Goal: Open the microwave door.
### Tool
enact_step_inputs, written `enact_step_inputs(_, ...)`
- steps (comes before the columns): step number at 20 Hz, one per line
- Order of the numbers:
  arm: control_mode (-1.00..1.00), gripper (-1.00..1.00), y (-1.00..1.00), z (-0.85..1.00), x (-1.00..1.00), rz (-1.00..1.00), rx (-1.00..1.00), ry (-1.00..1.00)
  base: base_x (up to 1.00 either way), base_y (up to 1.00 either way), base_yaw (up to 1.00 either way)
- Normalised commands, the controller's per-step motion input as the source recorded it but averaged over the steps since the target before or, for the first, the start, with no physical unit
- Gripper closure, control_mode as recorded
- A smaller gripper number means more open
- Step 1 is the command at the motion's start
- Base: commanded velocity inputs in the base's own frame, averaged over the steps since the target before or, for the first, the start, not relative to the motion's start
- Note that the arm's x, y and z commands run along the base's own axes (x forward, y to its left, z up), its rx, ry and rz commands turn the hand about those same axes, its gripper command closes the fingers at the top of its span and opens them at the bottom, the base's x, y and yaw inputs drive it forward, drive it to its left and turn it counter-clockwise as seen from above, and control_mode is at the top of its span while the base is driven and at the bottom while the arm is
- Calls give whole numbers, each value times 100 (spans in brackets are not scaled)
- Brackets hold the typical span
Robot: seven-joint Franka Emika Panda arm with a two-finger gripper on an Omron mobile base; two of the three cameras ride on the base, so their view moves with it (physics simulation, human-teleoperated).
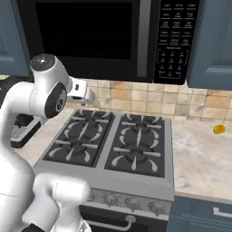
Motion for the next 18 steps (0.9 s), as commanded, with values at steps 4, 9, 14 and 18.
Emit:
enact_step_inputs(4, -100, -100, -66, 65, -93, 0, 0, -86, 0, 0, 0)
enact_step_inputs(9, -100, -100, -97, 76, -75, 0, 1, -85, 0, 0, 0)
enact_step_inputs(14, -100, -100, -84, 73, -43, 0, 1, -84, 0, 0, 0)
enact_step_inputs(18, -100, -100, -16, 34, 29, 2, 0, -41, 0, 0, 0)
